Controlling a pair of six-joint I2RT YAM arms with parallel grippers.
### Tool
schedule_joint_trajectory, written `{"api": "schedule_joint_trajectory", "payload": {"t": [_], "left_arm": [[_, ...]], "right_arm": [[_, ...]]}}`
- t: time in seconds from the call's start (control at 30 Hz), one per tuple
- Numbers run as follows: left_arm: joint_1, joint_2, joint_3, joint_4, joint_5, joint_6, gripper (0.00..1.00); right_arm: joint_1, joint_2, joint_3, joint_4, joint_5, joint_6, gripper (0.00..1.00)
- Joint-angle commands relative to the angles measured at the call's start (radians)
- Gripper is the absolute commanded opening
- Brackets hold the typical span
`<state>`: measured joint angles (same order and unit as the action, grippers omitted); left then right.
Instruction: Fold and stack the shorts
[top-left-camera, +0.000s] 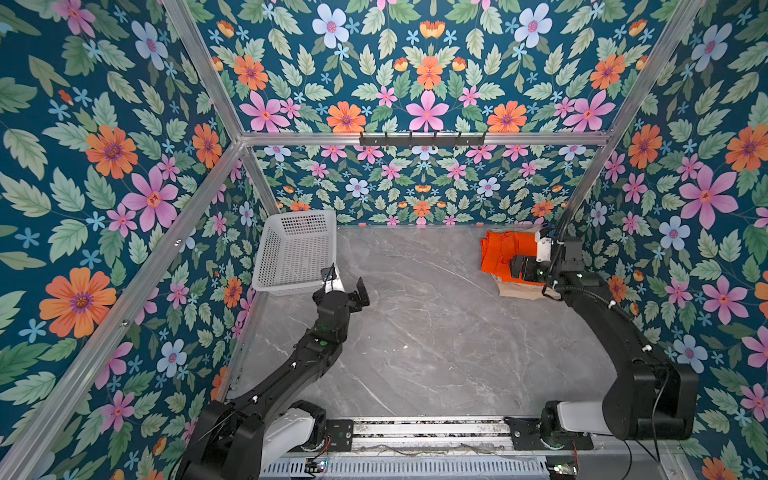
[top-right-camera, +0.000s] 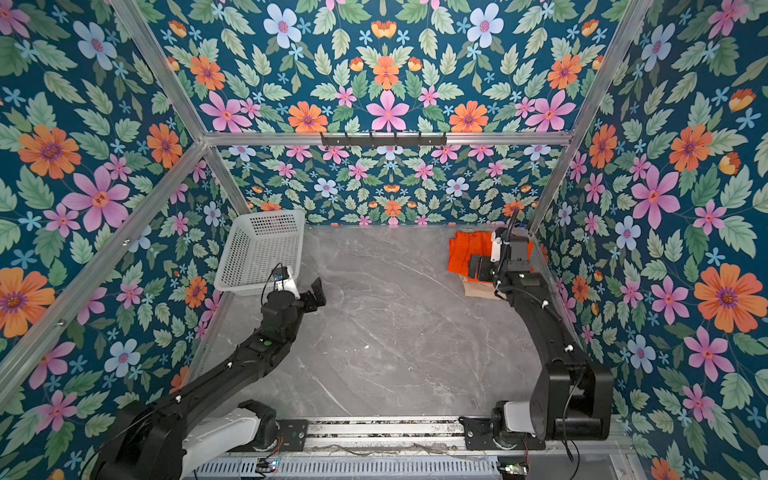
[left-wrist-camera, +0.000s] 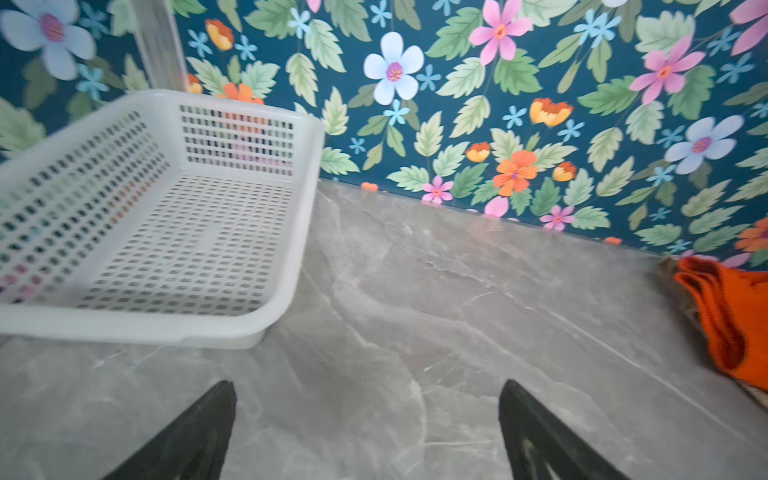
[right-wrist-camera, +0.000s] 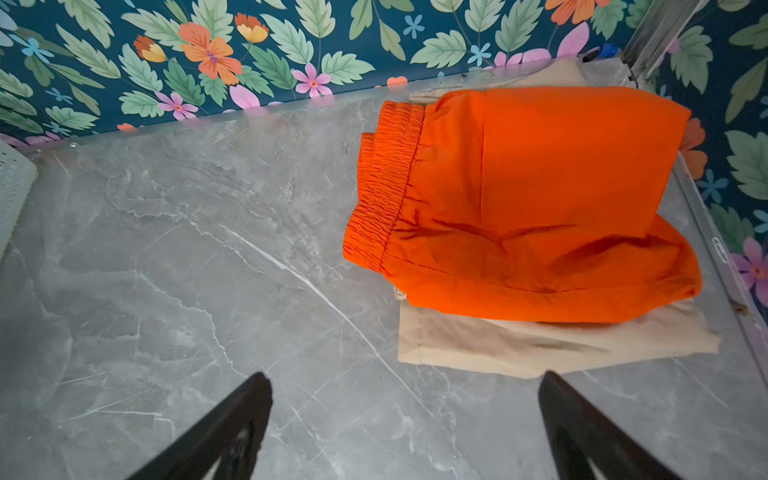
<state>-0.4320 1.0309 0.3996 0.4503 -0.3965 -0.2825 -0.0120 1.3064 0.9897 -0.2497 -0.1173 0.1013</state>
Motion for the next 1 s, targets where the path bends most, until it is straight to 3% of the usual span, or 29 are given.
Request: {"api": "schedule_joint_trajectory", "payload": {"t": [0.0, 0.13, 0.23, 0.37, 0.5, 0.6, 0.67, 0.7, 0.73, 0.8, 0.87, 0.9, 0.97], "left_arm": [[0.001, -0.070, -0.112, 0.174, -0.154, 0.133, 1.00], [0.004, -0.113, -0.228, 0.294, -0.243, 0.240, 1.00], [0.041, -0.053, -0.278, 0.434, -0.240, 0.309, 1.00], [0.169, 0.145, -0.345, 0.704, -0.094, 0.251, 1.00], [0.217, 0.320, -0.299, 0.866, -0.013, 0.288, 1.00], [0.237, 0.390, -0.235, 0.842, 0.012, 0.354, 1.00], [0.304, 0.520, -0.251, 0.996, 0.088, 0.313, 1.00], [0.344, 0.620, -0.251, 1.139, 0.119, 0.305, 1.00], [0.355, 0.633, -0.250, 1.135, 0.109, 0.289, 1.00], [0.381, 0.534, -0.204, 0.881, 0.119, 0.227, 1.00], [0.411, 0.587, -0.156, 0.883, 0.145, 0.225, 1.00], [0.407, 0.567, -0.130, 0.786, 0.146, 0.224, 1.00], [0.406, 0.576, -0.141, 0.837, 0.145, 0.222, 1.00]], "right_arm": [[0.003, -0.078, -0.163, 0.272, 0.030, -0.004, 0.99], [0.004, -0.106, -0.336, 0.429, 0.011, -0.049, 0.99], [0.004, -0.088, -0.441, 0.567, 0.040, -0.060, 0.99], [0.004, -0.012, -0.513, 0.725, 0.030, -0.099, 0.99], [0.000, 0.075, -0.565, 0.870, 0.024, -0.103, 0.99], [-0.022, 0.101, -0.661, 1.059, 0.014, -0.084, 0.99], [-0.024, 0.150, -0.704, 1.209, 0.016, -0.082, 0.99], [-0.024, 0.135, -0.694, 1.166, 0.017, -0.081, 0.99], [-0.028, 0.123, -0.680, 1.109, 0.016, -0.079, 0.99], [-0.035, 0.143, -0.686, 1.162, 0.020, -0.062, 0.99], [-0.037, 0.129, -0.677, 1.115, 0.021, -0.064, 0.99], [-0.037, 0.138, -0.682, 1.144, 0.022, -0.060, 0.99], [-0.037, 0.128, -0.676, 1.112, 0.021, -0.062, 0.99]]}}
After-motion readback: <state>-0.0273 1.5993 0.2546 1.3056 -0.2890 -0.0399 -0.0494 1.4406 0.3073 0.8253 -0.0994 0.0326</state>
